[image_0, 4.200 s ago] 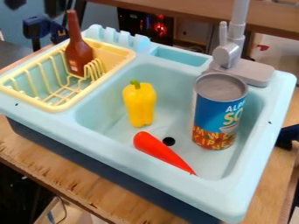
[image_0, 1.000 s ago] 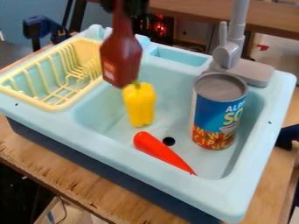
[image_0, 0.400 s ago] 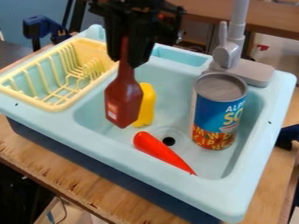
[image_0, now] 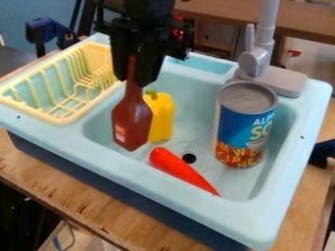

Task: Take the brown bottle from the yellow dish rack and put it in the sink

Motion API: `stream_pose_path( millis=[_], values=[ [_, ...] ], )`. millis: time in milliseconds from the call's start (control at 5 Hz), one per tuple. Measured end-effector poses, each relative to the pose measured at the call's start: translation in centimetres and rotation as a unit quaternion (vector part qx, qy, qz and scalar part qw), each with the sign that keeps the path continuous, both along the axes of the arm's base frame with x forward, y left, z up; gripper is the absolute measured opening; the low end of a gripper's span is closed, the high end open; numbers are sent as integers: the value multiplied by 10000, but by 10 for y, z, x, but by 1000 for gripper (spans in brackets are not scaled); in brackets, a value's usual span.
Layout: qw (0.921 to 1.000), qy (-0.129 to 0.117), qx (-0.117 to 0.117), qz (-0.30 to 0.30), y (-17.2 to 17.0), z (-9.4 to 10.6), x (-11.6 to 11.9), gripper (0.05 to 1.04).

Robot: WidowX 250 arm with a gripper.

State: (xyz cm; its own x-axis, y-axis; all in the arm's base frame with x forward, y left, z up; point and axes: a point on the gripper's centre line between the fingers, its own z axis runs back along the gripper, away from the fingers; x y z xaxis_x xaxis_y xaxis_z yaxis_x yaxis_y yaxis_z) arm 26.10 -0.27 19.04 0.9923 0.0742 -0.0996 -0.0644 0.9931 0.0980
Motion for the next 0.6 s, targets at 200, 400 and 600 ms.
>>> stream_pose_path(
  millis=[200,400,600],
  values=[
    [9999,117,-105,-12,4,-10,2,334],
    [9995,259,-165,32,8,-19,1,334],
    [9994,300,-186,23,9,-24,-2,334]
  ],
)
